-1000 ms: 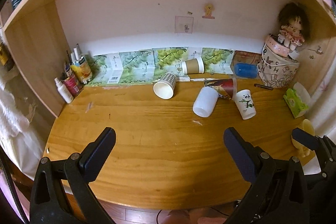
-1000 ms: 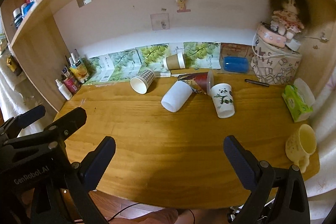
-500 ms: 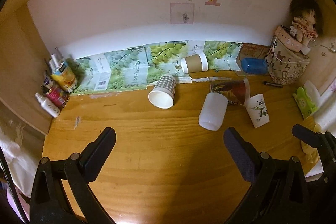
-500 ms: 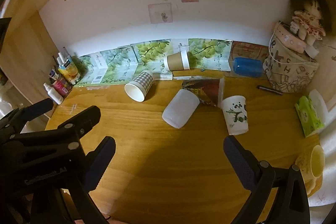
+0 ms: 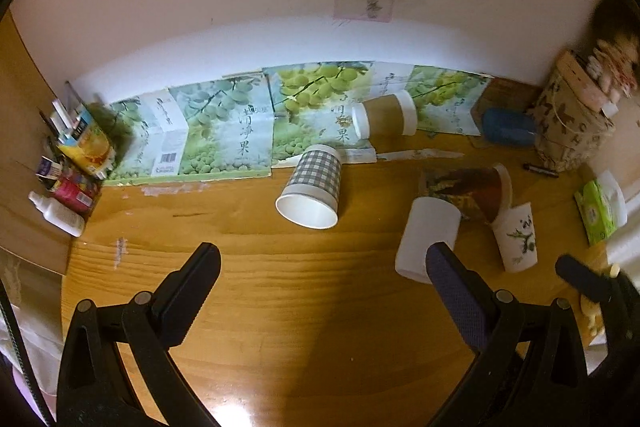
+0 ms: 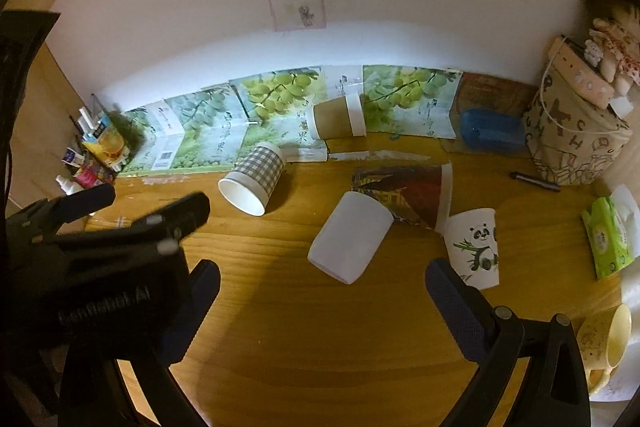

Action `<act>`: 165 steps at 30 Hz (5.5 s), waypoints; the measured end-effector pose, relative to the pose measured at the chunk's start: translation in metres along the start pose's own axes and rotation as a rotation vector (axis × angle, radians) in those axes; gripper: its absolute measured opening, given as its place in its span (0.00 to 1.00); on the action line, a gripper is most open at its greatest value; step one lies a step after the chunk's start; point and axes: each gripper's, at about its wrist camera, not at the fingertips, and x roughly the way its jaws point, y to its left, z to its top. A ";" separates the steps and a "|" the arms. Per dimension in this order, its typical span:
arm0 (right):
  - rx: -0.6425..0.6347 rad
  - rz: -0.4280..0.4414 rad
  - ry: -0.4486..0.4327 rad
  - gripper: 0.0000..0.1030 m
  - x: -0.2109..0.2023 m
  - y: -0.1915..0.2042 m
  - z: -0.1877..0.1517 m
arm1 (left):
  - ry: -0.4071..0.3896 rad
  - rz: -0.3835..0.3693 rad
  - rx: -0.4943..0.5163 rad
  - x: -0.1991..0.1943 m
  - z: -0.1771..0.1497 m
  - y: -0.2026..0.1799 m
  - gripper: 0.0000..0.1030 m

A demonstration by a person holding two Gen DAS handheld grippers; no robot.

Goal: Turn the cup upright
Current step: 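Move the left tool toward the gray plaid paper cup lying on its side, then close the left tool around the gray plaid cup's body, then lift the plaid cup with the left tool and rotate it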

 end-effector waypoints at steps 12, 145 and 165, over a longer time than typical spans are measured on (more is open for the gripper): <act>-0.025 -0.029 0.059 1.00 0.045 0.005 0.009 | 0.092 -0.047 -0.056 0.060 0.035 0.020 1.00; -0.340 0.104 -0.096 0.98 -0.053 -0.038 -0.147 | -0.063 -0.303 0.673 -0.021 -0.108 -0.079 0.71; -0.454 0.111 -0.022 0.98 -0.040 -0.046 -0.163 | 0.012 -0.521 0.950 0.016 -0.131 -0.112 0.71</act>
